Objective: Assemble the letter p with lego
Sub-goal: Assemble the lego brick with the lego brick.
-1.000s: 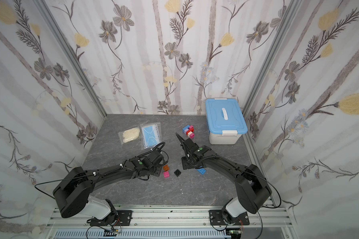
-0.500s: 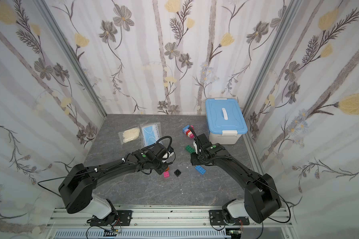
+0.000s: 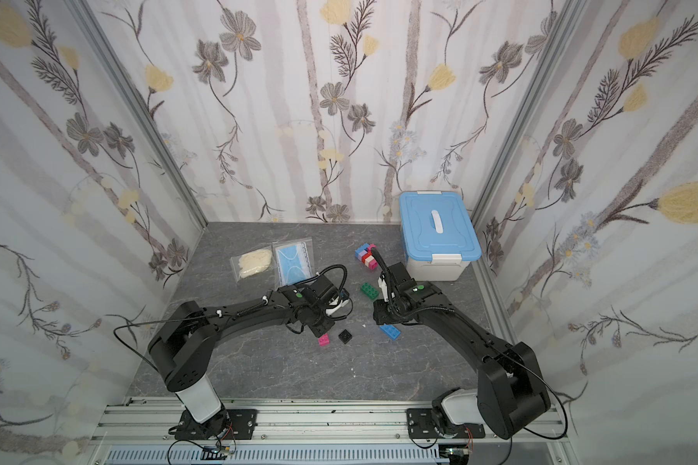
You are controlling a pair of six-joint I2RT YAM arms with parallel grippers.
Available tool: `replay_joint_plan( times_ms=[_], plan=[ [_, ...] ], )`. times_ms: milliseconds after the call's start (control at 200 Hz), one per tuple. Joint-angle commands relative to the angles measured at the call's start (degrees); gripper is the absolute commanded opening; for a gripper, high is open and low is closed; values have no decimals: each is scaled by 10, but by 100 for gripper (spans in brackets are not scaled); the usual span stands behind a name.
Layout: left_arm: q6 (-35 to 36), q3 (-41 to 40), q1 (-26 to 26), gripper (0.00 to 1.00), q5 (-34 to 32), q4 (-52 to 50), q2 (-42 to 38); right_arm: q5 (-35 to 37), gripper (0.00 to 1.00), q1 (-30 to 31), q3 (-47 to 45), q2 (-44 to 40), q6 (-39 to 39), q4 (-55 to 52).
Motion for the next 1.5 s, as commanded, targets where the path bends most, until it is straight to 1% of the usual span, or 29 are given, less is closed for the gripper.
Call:
replay_joint_plan(
  times_ms=[0,485,859,1004,1494],
  plan=[
    [12,6,1,13,-5,-5,9,-8,53,-1,-2,0,-7,12],
    [21,-1,5,12,-2,-1,-3,-10,53,-3,-3,6,-6,17],
    [26,-34,23,11,34,33,-24,-10,53,-4,-6,9,-6,18],
    [28,-39,28,11,51,47,-22,-9,53,-3,-5,10,-5,15],
    [35,-43,45,11,61,50,-9,-12,53,-3,-5,20,-4,22]
  ],
)
